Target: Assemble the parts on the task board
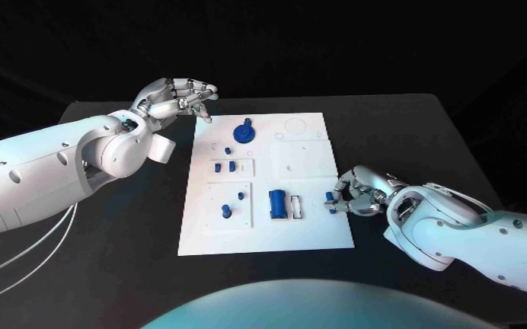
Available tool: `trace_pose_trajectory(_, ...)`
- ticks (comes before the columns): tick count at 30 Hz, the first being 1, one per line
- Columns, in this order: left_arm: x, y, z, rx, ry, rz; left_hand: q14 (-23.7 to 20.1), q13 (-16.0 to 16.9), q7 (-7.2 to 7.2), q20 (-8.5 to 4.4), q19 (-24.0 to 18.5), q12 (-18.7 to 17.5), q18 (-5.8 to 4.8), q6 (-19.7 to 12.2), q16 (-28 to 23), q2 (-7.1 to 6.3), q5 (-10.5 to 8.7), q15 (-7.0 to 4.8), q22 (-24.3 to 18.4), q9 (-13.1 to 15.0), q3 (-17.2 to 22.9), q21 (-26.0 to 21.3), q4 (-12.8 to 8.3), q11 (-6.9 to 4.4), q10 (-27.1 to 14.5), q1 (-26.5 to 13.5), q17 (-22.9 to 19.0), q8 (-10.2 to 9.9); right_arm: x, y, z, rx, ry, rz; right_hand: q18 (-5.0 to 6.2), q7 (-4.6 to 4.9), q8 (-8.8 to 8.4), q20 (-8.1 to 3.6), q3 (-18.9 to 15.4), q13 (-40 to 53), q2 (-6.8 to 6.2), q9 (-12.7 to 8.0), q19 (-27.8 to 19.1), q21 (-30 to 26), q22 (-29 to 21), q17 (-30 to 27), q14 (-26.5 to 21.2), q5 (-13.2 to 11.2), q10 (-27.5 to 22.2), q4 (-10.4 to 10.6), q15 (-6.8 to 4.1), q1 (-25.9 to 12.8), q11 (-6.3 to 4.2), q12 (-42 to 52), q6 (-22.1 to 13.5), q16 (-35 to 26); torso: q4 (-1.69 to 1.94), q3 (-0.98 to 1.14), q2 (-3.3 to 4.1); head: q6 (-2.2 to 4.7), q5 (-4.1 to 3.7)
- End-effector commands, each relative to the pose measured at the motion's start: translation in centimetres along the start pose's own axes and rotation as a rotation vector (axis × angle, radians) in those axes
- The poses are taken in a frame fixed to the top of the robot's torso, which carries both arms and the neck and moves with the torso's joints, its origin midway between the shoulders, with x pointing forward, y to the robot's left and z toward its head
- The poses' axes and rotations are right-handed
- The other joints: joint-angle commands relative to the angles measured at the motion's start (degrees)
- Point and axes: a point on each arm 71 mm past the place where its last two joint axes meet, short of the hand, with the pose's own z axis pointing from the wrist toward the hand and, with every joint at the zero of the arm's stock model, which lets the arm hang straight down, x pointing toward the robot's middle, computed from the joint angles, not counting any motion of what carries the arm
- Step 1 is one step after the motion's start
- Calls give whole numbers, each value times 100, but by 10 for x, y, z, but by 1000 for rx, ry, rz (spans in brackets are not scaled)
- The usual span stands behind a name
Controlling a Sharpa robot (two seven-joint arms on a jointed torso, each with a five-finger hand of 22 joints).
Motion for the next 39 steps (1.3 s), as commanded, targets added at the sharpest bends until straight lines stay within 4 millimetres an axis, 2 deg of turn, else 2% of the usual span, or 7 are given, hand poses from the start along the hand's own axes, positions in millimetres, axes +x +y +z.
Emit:
trace_pose_trajectory(1, 3, -1, 1, 11, 21, -8, -46, 7, 336, 12, 27, 30, 75, -43, 15, 32, 2, 14, -9, -7, -9, -23, 29, -1, -46, -3, 5, 33, 6, -3, 2, 35, 43, -38, 32, 8, -47, 3, 53, 691, 32, -28, 18, 23, 872, 924, 469, -8, 4, -27, -30, 96, -39, 5, 33, -7, 3, 10, -1, -8, 7)
trace_pose_trajectory(8, 3, -1, 1, 11, 22, -8, -46, 7, 336, 12, 27, 30, 75, -43, 15, 32, 2, 14, -9, -7, -9, -23, 29, -1, -46, -3, 5, 33, 12, -2, 4, 42, 81, -93, 31, -8, -58, -9, 147, 687, -15, -29, 18, 14, 872, 916, 467, -11, 1, -62, -43, 327, -53, 0, 73, -13, -5, 2, 0, -29, 24)
trace_pose_trajectory(11, 3, -1, 1, 10, 22, -8, -46, 7, 336, 12, 27, 30, 75, -43, 15, 32, 2, 14, -9, -7, -9, -23, 29, -1, -46, -3, 5, 33, 14, -1, 4, 41, 88, -118, 30, -31, -78, -26, 338, 683, -23, -40, 21, 20, 875, 919, 467, 5, -4, -169, -66, 675, -76, -7, 94, -14, -5, -1, -3, -32, 28)
trace_pose_trajectory(16, 3, -1, 0, 9, 22, -8, -46, 7, 336, 12, 27, 30, 75, -43, 15, 32, 2, 14, -9, -7, -9, -23, 29, -1, -46, -3, 5, 33, 16, 1, 3, 35, 95, -156, 24, -27, -159, -39, 908, 675, -261, -106, 27, 28, 881, 931, 469, 7, -16, -169, -68, 974, -79, -23, 169, -12, 0, -2, -8, -36, 27)
trace_pose_trajectory(28, 2, -1, 0, 7, 20, -7, -47, 7, 337, 13, 28, 40, 75, -48, 17, 35, 2, 14, -11, -9, -10, -26, 37, 0, -53, -5, 7, 42, 20, 11, 2, -10, 116, -270, 34, -16, -168, -32, 1207, 647, -481, -112, 8, -52, 865, 892, 458, 5, -44, -220, -61, 1068, -70, -64, 216, -37, -4, -2, -6, -36, 21)
trace_pose_trajectory(33, 2, -1, 0, 7, 20, -6, -47, 7, 337, 13, 28, 40, 75, -48, 17, 35, 2, 14, -11, -9, -10, -26, 37, 0, -53, -5, 7, 42, 20, 15, 1, -23, 94, -266, 26, -46, -183, -59, 1911, 673, -384, -143, 33, 15, 884, 916, 464, 14, -17, -390, -91, 1195, -107, -31, 335, -29, -1, -1, -9, -36, 22)
trace_pose_trajectory(39, 2, -1, 0, 7, 21, -7, -47, 7, 337, 13, 28, 40, 75, -48, 17, 35, 2, 14, -11, -9, -10, -26, 37, 0, -53, -5, 7, 42, 18, 17, -1, -4, 94, -171, 12, -77, -178, -73, 2589, 700, -419, -107, 60, 103, 904, 973, 479, -15, 25, -547, -106, 702, -123, 8, 338, -2, -7, -9, -9, -36, 26)
